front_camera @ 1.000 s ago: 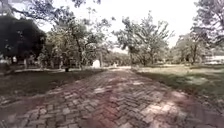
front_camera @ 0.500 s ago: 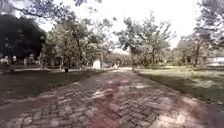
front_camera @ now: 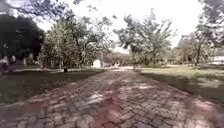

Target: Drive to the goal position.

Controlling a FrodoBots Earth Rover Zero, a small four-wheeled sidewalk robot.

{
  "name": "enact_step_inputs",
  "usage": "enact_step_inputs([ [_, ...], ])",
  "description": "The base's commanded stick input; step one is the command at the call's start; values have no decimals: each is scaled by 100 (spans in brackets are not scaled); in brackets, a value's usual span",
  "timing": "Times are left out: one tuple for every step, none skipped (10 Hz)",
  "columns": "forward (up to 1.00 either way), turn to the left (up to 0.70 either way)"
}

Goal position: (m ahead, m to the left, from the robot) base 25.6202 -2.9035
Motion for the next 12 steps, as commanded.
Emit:
enact_step_inputs([
  [70, 0],
  [70, 0],
  [70, 0],
  [70, 0],
  [70, 0],
  [70, 0],
  [70, 0],
  [70, 0],
  [70, 0],
  [70, 0],
  [70, 0],
  [70, 0],
])
